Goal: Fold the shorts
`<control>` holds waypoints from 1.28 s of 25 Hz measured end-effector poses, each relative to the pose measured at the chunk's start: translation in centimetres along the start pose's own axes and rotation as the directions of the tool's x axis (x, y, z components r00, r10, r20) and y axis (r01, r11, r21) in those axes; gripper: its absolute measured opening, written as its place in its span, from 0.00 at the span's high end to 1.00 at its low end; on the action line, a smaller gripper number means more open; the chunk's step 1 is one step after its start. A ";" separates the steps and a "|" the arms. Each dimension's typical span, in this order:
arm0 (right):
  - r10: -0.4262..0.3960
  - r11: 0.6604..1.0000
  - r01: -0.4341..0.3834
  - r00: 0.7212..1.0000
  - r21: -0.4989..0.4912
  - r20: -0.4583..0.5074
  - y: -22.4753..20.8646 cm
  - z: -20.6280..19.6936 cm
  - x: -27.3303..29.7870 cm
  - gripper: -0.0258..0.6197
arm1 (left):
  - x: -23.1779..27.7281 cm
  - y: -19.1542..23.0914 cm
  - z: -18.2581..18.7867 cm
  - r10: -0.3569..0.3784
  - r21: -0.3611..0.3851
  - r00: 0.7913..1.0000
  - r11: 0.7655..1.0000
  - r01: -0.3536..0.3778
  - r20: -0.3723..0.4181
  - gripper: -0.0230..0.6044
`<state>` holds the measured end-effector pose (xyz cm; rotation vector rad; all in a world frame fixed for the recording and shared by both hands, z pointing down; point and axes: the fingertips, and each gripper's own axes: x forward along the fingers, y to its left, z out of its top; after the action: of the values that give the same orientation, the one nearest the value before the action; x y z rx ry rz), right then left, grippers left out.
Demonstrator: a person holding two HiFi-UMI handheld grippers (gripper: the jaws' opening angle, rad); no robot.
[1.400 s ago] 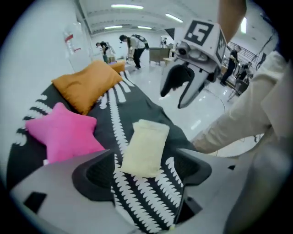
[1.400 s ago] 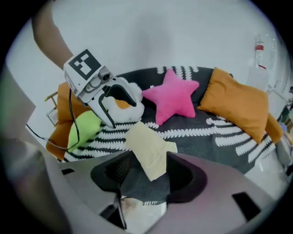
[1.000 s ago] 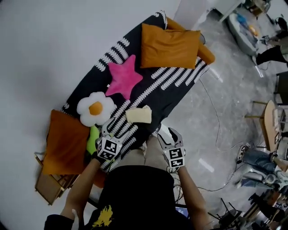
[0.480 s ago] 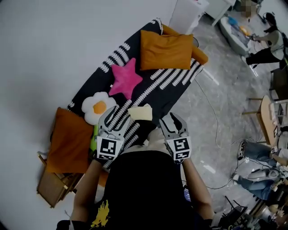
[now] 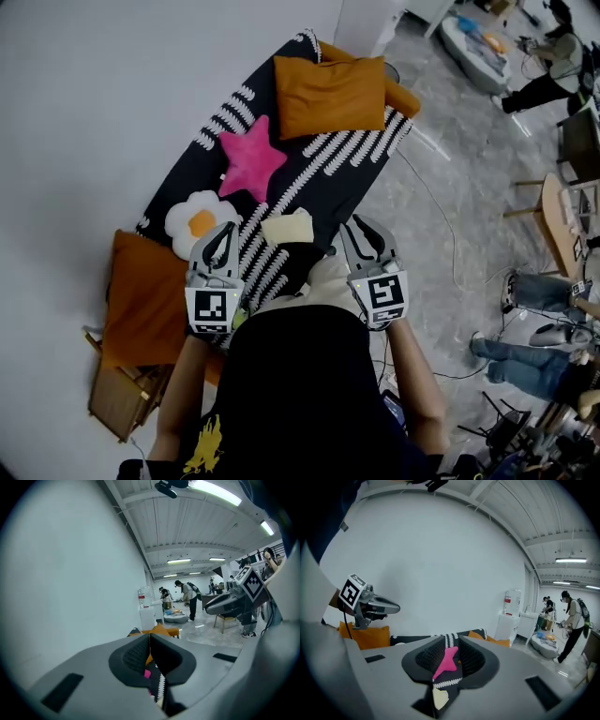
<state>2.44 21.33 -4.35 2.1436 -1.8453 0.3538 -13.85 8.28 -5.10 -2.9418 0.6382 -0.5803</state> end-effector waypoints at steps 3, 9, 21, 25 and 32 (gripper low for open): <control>0.004 1.000 -0.003 1.000 -0.025 0.026 0.0 0.9 -0.5 0.85 | -0.1 -0.1 0.8 -0.004 -0.009 1.000 1.000 0.004 0.022 0.94; -0.024 1.000 0.025 0.996 -0.004 0.082 0.7 2.6 -1.9 0.94 | -0.4 -0.9 2.6 -0.024 0.001 0.998 1.000 0.024 0.066 0.94; 0.104 0.994 -0.105 0.990 0.008 0.095 2.8 4.9 0.6 0.94 | -2.2 -0.5 2.2 0.015 -0.114 0.994 0.993 -0.003 0.108 0.94; 0.131 0.991 -0.130 0.985 -0.016 0.115 3.8 6.2 1.2 0.94 | -3.1 0.1 1.7 0.050 -0.154 0.991 0.988 -0.031 0.126 0.94; 0.190 0.981 -0.187 0.977 -0.044 0.096 5.4 5.9 2.2 0.94 | -4.7 1.4 -0.2 0.098 -0.139 0.993 0.986 -0.088 0.069 0.94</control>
<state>-2.59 16.35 -8.66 2.0023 -2.1025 0.2566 -18.44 8.98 -6.73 -3.0213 0.8331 -0.4299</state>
